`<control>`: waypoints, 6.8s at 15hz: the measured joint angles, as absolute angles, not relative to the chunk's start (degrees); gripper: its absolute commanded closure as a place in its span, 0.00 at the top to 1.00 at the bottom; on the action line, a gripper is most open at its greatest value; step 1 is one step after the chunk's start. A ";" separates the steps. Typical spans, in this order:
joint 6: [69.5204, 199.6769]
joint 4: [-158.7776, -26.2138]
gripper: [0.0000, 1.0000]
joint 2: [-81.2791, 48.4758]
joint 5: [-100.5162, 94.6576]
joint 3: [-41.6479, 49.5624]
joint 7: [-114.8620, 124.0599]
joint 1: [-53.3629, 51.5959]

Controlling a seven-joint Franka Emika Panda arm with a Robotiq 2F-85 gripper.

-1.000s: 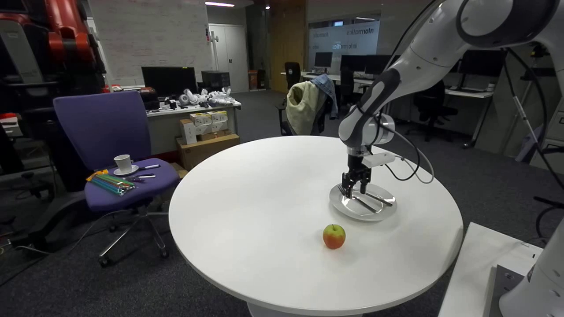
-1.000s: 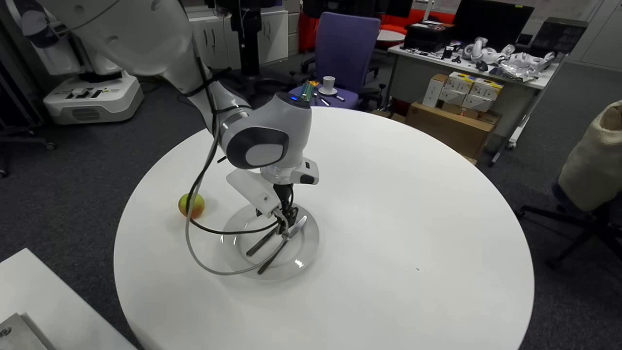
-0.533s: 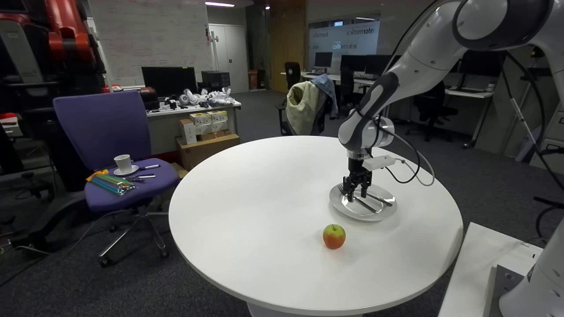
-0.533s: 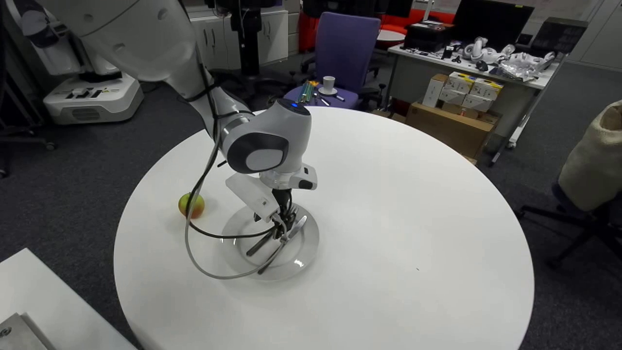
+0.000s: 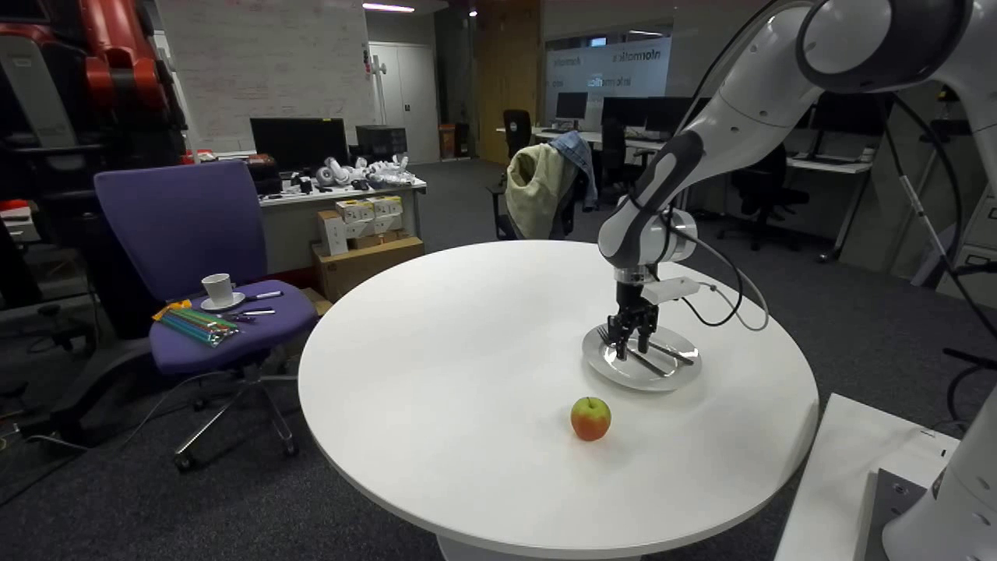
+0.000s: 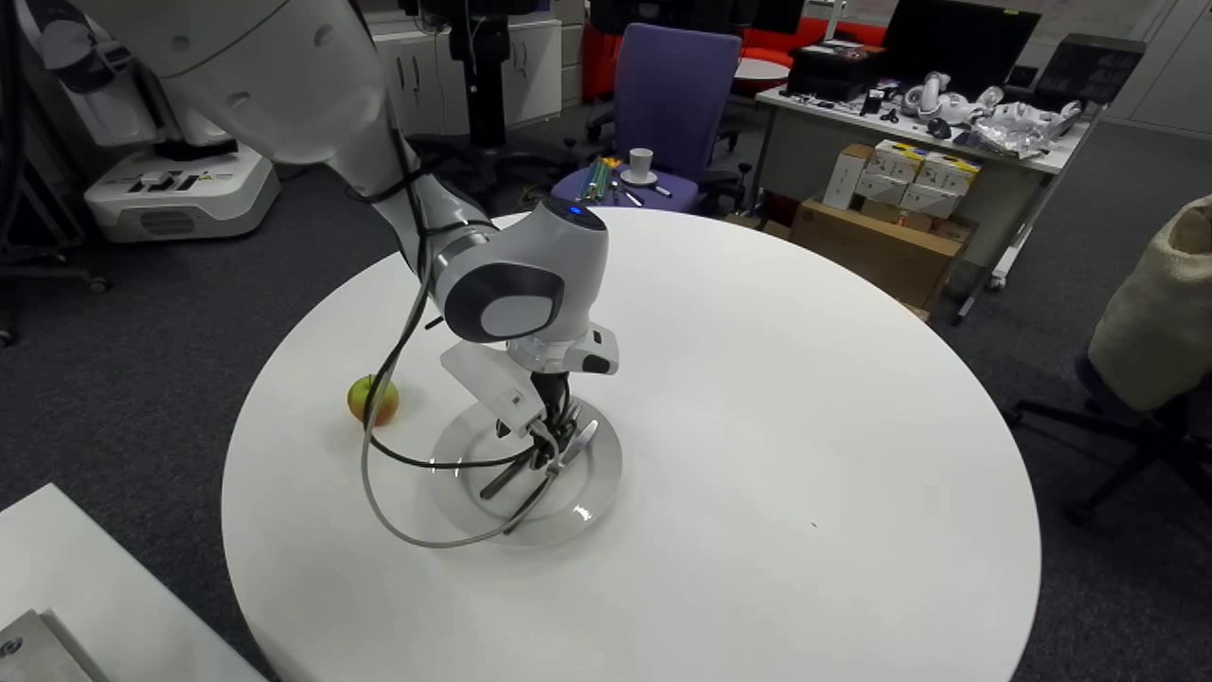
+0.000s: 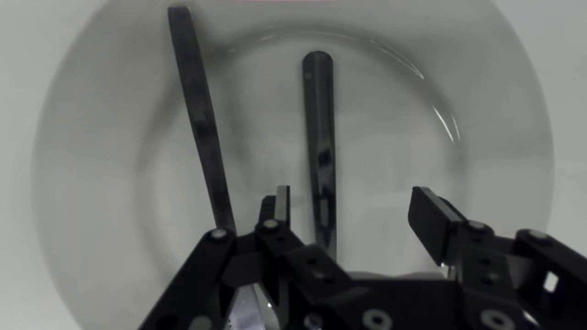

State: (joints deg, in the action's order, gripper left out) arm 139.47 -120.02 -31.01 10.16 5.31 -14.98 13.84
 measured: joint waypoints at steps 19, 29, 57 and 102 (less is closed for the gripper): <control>139.45 -119.98 0.38 -31.01 10.16 5.31 -15.03 15.13; 139.44 -119.98 0.32 -31.09 9.40 5.46 -15.01 15.09; 139.55 -119.96 0.11 -30.21 3.90 6.03 -14.22 13.43; 139.43 -120.90 0.04 -26.26 2.45 0.21 -8.53 2.59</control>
State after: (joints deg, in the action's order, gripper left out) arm 139.43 -120.90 -26.26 2.45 0.21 -8.53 2.59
